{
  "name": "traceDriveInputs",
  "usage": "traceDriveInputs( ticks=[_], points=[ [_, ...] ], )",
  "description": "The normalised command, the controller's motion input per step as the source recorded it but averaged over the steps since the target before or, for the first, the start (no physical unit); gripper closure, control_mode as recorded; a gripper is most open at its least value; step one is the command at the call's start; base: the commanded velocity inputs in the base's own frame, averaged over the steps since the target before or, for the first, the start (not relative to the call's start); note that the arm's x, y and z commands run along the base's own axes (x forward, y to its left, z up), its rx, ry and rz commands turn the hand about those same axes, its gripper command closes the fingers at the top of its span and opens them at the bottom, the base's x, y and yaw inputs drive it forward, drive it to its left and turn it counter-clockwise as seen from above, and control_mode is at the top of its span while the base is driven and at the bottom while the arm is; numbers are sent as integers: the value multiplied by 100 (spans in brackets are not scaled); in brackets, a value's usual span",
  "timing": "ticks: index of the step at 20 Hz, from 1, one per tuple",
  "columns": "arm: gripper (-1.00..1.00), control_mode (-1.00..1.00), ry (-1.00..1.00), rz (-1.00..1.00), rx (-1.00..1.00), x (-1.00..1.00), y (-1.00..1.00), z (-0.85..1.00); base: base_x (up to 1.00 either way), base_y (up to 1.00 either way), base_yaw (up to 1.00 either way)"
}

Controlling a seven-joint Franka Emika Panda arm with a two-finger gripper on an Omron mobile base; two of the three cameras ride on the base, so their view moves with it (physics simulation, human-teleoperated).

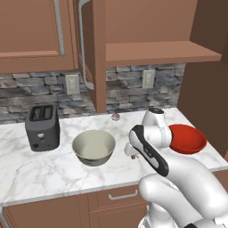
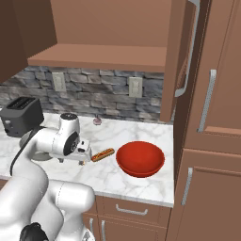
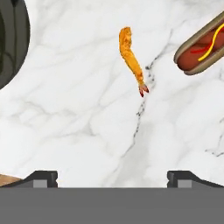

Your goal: Pick both bowls and place them on the counter. Then place the shrimp in one bowl and place the hot dog in the other bowl.

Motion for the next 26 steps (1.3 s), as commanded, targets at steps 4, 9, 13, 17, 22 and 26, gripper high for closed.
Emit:
traceDriveInputs(
  ticks=[4,9,13,17,22,26],
  points=[
    [-100,-100,-10,21,0,6,-3,-26,0,0,0],
    [-100,-100,-18,21,0,0,0,-1,0,0,0],
    [-100,-100,-4,9,-1,2,0,-3,0,0,0],
    [-100,-100,-3,0,-4,20,7,-3,0,0,0],
    [-100,-100,0,0,-4,32,0,-9,0,0,0],
    [-100,-100,0,0,-4,29,0,-23,0,0,0]
  ],
)
